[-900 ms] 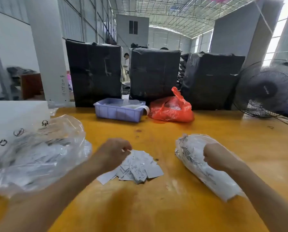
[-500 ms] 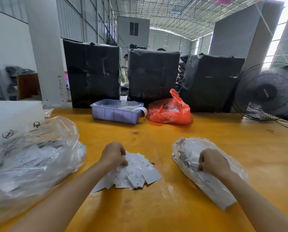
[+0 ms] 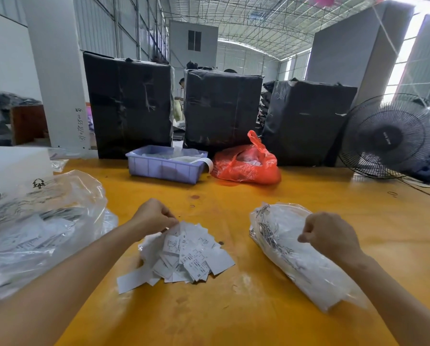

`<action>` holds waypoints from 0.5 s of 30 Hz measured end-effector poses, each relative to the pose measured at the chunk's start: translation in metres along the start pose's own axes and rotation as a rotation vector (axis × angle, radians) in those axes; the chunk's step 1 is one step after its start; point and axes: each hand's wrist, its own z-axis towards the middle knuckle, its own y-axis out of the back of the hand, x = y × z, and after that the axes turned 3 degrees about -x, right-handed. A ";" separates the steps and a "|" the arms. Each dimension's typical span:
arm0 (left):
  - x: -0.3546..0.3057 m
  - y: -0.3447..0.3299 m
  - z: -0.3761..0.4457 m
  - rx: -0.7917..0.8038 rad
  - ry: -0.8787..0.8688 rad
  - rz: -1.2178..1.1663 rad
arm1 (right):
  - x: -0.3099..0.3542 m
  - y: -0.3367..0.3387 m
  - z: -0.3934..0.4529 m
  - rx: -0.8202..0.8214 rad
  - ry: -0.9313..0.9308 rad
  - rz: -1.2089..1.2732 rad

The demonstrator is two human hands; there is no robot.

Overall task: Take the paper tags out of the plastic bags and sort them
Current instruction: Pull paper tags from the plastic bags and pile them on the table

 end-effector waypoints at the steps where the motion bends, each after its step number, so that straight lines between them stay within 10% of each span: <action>1: -0.001 0.002 -0.001 -0.004 -0.007 -0.012 | 0.000 0.004 -0.002 -0.014 -0.009 0.029; 8: 0.000 0.016 -0.007 -0.121 -0.036 -0.155 | 0.021 0.019 -0.006 -0.236 0.003 0.559; 15: 0.003 0.011 -0.002 -0.188 -0.010 -0.242 | 0.095 0.012 -0.022 0.257 -0.139 1.350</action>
